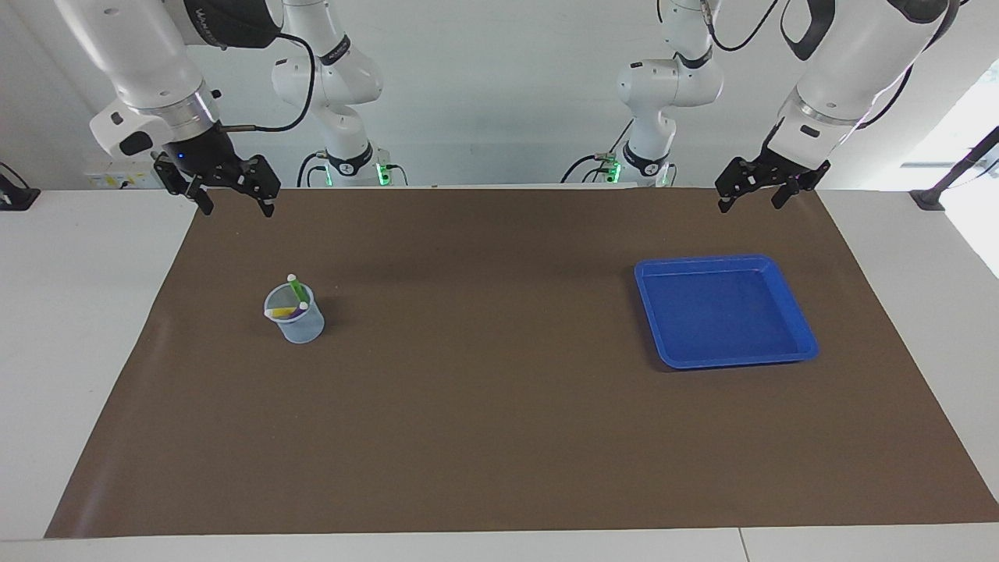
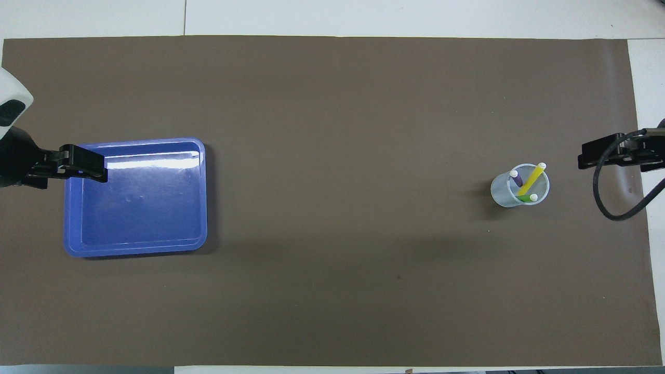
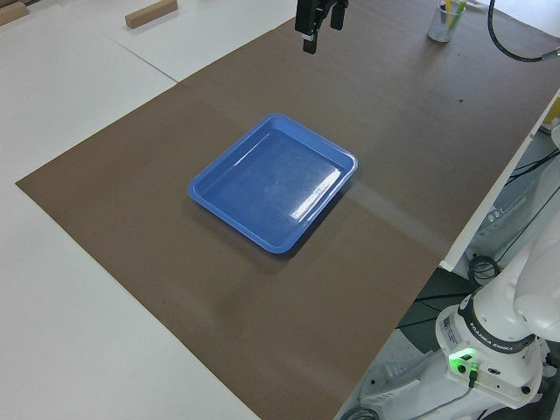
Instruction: Right arm passes pens to left for tray arrangement
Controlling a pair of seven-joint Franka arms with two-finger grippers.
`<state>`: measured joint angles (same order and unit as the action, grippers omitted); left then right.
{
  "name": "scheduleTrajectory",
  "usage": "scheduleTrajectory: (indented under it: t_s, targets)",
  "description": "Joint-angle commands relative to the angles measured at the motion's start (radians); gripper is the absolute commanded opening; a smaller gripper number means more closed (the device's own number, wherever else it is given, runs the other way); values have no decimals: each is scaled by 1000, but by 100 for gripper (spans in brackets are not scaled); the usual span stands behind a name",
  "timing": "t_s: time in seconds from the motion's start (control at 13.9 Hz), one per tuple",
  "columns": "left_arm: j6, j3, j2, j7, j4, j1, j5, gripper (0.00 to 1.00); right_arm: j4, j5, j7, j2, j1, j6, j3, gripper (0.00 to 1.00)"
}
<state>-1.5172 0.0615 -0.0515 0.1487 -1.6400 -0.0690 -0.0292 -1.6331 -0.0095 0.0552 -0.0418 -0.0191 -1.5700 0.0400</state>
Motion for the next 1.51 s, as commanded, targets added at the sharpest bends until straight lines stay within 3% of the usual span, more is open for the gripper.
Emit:
scheduleTrajectory:
  t_s: [0.0,0.36,0.65,0.94,1.3,1.44]
  targets:
    - [11,-12,-7,3,8,-11,-9,100,-172,3,9,-82,14,-132,0,100]
    - [12,-12,-17,5,-10,-11,-9,100,-385,3,9,-128,16,-345,8,100]
    - [5,-11,-45,2,-60,-6,-9,100,-468,3,9,-99,18,-464,11,100]
    - [-234,-11,-148,-3,-308,1,-11,100,-542,2,8,-76,16,-530,9,95]
    - [-451,-14,-142,-14,-515,35,-11,100,-640,0,-1,-64,13,-666,-3,88]
    - [-465,-12,-133,-9,-526,28,-11,100,-646,0,-14,-64,13,-670,-3,85]
